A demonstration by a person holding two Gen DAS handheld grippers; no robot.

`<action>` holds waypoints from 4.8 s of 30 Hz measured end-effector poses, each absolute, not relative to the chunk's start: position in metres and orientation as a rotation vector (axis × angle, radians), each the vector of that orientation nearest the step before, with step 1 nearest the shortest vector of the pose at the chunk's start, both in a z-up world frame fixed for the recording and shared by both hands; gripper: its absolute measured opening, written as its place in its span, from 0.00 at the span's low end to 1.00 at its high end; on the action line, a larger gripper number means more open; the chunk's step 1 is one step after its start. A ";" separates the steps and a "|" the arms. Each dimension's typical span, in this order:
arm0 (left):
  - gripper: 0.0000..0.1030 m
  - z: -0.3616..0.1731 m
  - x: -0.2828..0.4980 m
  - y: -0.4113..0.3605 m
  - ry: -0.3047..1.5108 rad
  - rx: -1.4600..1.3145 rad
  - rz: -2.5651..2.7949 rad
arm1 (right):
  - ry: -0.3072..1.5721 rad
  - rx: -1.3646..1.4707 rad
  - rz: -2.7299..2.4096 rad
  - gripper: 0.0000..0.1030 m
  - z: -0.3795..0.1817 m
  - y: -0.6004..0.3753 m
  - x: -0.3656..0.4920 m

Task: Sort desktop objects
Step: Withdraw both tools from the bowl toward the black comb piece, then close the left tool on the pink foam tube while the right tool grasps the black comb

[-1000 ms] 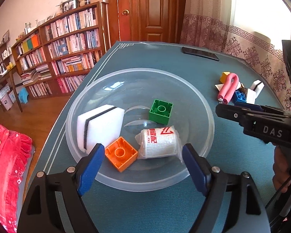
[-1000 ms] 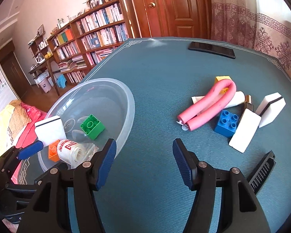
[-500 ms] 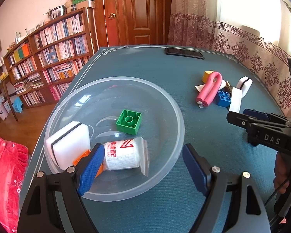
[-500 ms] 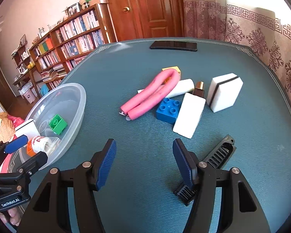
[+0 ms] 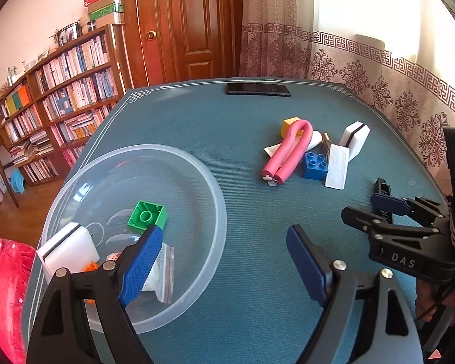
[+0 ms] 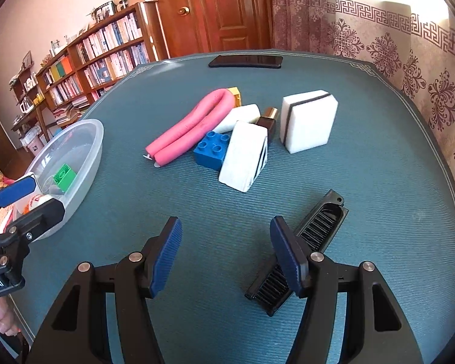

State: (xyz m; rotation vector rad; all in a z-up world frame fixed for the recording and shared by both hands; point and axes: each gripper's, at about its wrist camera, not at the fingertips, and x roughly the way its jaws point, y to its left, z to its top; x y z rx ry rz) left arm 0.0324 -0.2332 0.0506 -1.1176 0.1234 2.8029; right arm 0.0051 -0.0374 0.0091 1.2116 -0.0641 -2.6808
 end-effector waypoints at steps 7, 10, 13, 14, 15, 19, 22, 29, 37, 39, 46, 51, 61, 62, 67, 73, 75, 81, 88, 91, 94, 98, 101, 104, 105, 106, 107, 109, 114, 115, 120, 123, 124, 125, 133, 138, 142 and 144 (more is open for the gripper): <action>0.88 0.049 0.017 -0.206 0.158 -1.104 2.792 | -0.116 1.248 -2.700 0.62 0.005 -0.013 0.009; 0.92 0.048 0.010 -0.193 0.192 -1.091 2.784 | -0.120 1.248 -2.701 0.62 0.006 -0.008 0.011; 0.97 0.047 0.003 -0.182 0.233 -1.066 2.783 | -0.136 1.237 -2.702 0.62 0.007 -0.001 0.014; 0.97 0.046 -0.001 -0.178 0.247 -1.062 2.784 | -0.138 1.233 -2.703 0.62 0.007 0.001 0.015; 0.98 0.044 -0.004 -0.175 0.258 -1.064 2.784 | -0.140 1.228 -2.704 0.62 0.008 0.002 0.016; 0.98 0.037 -0.022 -0.168 0.277 -1.092 2.784 | -0.152 1.211 -2.705 0.62 0.010 0.009 0.020; 0.98 0.034 -0.035 -0.165 0.290 -1.106 2.791 | -0.159 1.192 -2.707 0.62 0.012 0.014 0.025; 0.98 0.030 -0.062 -0.155 0.364 -1.102 2.794 | -0.176 1.157 -2.714 0.62 0.017 0.020 0.029; 0.98 0.024 -0.085 -0.152 0.362 -1.127 2.770 | -0.207 1.132 -2.716 0.62 0.021 0.024 0.032; 0.98 0.024 -0.088 -0.151 0.365 -1.125 2.765 | -0.213 1.118 -2.720 0.62 0.023 0.024 0.033; 0.98 0.023 -0.096 -0.149 0.364 -1.120 2.754 | -0.229 1.090 -2.736 0.62 0.029 0.029 0.034; 0.98 0.022 -0.097 -0.150 0.365 -1.123 2.750 | -0.236 1.098 -2.750 0.62 0.028 0.034 0.035; 0.99 0.016 -0.091 -0.151 0.428 -1.159 2.717 | -0.262 1.135 -2.753 0.62 0.022 0.039 0.033; 0.99 0.013 -0.090 -0.150 0.444 -1.171 2.709 | -0.262 1.136 -2.750 0.62 0.022 0.039 0.034; 0.98 0.007 -0.088 -0.148 0.443 -1.179 2.713 | -0.265 1.143 -2.748 0.62 0.020 0.041 0.033; 0.98 0.007 -0.094 -0.148 0.427 -1.179 2.719 | -0.268 1.153 -2.750 0.62 0.018 0.042 0.033; 0.98 0.007 -0.096 -0.148 0.423 -1.178 2.724 | -0.270 1.162 -2.749 0.62 0.016 0.042 0.032; 0.88 0.007 -0.095 -0.148 0.383 -1.173 2.701 | -0.277 1.167 -2.753 0.62 0.015 0.044 0.032; 0.53 0.009 -0.086 -0.145 0.331 -1.161 2.667 | -0.276 1.173 -2.771 0.62 0.016 0.047 0.032; 0.48 0.009 -0.081 -0.146 0.316 -1.163 2.672 | -0.265 1.185 -2.783 0.62 0.014 0.047 0.032; 0.47 0.010 -0.075 -0.149 0.280 -1.175 2.672 | -0.254 1.201 -2.788 0.62 0.012 0.047 0.030; 0.47 0.011 -0.067 -0.151 0.237 -1.194 2.673 | -0.255 1.229 -2.780 0.62 0.007 0.047 0.028; 0.46 0.014 -0.059 -0.151 0.205 -1.195 2.663 | -0.263 1.244 -2.773 0.62 0.004 0.048 0.027; 0.40 0.020 -0.050 -0.150 0.193 -1.174 2.658 | -0.267 1.256 -2.770 0.62 0.002 0.049 0.025; 0.40 0.022 -0.047 -0.149 0.191 -1.164 2.658 | -0.264 1.259 -2.771 0.62 0.002 0.049 0.025; 0.40 0.024 -0.046 -0.149 0.190 -1.156 2.656 | -0.258 1.262 -2.772 0.62 0.002 0.048 0.025; 0.40 0.025 -0.044 -0.148 0.192 -1.149 2.655 | -0.252 1.264 -2.774 0.62 0.001 0.048 0.025; 0.40 0.026 -0.041 -0.147 0.197 -1.142 2.650 | -0.242 1.272 -2.776 0.62 0.001 0.047 0.024; 0.40 0.019 -0.042 -0.148 0.213 -1.163 2.654 | -0.218 1.285 -2.785 0.62 0.000 0.044 0.024; 0.40 0.018 -0.043 -0.149 0.217 -1.170 2.657 | -0.212 1.289 -2.786 0.62 -0.001 0.044 0.023; 0.78 0.016 -0.044 -0.152 0.214 -1.163 2.676 | -0.190 1.295 -2.791 0.62 -0.001 0.043 0.024; 0.78 0.015 -0.045 -0.151 0.241 -1.156 2.677 | -0.189 1.296 -2.791 0.62 -0.001 0.043 0.024; 0.78 0.014 -0.046 -0.151 0.242 -1.162 2.675 | -0.188 1.296 -2.791 0.62 -0.001 0.043 0.024; 0.78 0.012 -0.047 -0.151 0.243 -1.167 2.674 | -0.188 1.295 -2.790 0.62 -0.001 0.043 0.024; 0.40 0.008 -0.047 -0.148 0.223 -1.187 2.627 | -0.179 1.303 -2.820 0.46 -0.002 0.046 0.025; 0.40 0.014 -0.039 -0.150 0.194 -1.168 2.631 | -0.201 1.305 -2.831 0.35 -0.001 0.053 0.025; 0.40 0.024 -0.032 -0.152 0.171 -1.138 2.646 | -0.196 1.308 -2.835 0.34 0.000 0.054 0.024; 0.40 0.029 -0.030 -0.153 0.161 -1.120 2.655 | -0.203 1.310 -2.841 0.32 0.000 0.055 0.024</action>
